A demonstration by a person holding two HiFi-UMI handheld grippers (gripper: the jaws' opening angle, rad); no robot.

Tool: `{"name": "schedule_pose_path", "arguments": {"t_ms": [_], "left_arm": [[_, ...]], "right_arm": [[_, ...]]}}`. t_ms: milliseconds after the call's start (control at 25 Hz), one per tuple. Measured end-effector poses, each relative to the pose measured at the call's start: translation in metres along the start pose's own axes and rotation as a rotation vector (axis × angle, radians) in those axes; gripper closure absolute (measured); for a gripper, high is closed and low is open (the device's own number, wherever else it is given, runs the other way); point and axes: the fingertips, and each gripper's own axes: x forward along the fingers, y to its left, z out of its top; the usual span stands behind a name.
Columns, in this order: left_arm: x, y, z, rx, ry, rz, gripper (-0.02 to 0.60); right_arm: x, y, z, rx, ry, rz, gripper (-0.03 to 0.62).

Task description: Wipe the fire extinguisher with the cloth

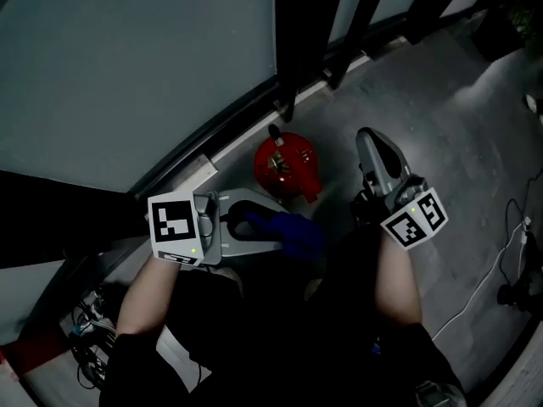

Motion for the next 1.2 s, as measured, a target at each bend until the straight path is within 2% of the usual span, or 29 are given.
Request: {"name": "schedule_pose_path", "arguments": {"t_ms": [80, 200, 320, 400, 480, 560, 680, 840, 920, 1000, 1120, 1200], "left_arm": [[-0.002, -0.001, 0.026, -0.002, -0.097, 0.023, 0.454], [-0.011, 0.011, 0.039, -0.035, -0.19, 0.138, 0.455], [-0.026, 0.023, 0.036, -0.047, -0.215, 0.232, 0.454], [-0.037, 0.027, 0.039, -0.059, -0.262, 0.248, 0.454], [-0.047, 0.028, 0.048, -0.052, -0.316, 0.265, 0.454], [-0.059, 0.032, 0.06, -0.021, -0.332, 0.316, 0.454], [-0.081, 0.045, 0.082, -0.003, -0.293, 0.453, 0.454], [-0.108, 0.04, 0.131, -0.059, -0.264, 0.675, 0.454], [-0.124, 0.02, 0.169, -0.104, -0.273, 0.796, 0.454], [-0.136, -0.009, 0.218, -0.148, -0.306, 0.876, 0.454], [-0.148, -0.062, 0.308, -0.185, -0.351, 0.92, 0.454], [-0.153, -0.102, 0.375, -0.146, -0.357, 0.94, 0.454]], "right_arm": [[-0.004, 0.01, 0.008, 0.044, -0.029, 0.077, 0.591], [-0.009, 0.034, 0.013, 0.122, -0.038, 0.238, 0.591], [-0.013, 0.068, 0.008, 0.097, 0.004, 0.38, 0.59], [-0.015, 0.081, 0.001, 0.062, 0.038, 0.405, 0.589], [-0.015, 0.082, -0.003, 0.055, 0.055, 0.364, 0.589], [-0.014, 0.08, 0.003, 0.064, 0.047, 0.278, 0.589], [-0.01, 0.077, 0.025, 0.089, 0.031, 0.133, 0.589], [-0.014, 0.092, 0.074, 0.055, 0.155, 0.037, 0.589], [-0.02, 0.11, 0.121, 0.047, 0.198, 0.008, 0.589], [-0.023, 0.134, 0.183, 0.028, 0.227, 0.003, 0.589], [-0.018, 0.176, 0.286, 0.01, 0.236, 0.017, 0.589], [-0.016, 0.206, 0.355, 0.032, 0.214, 0.026, 0.589]]}}
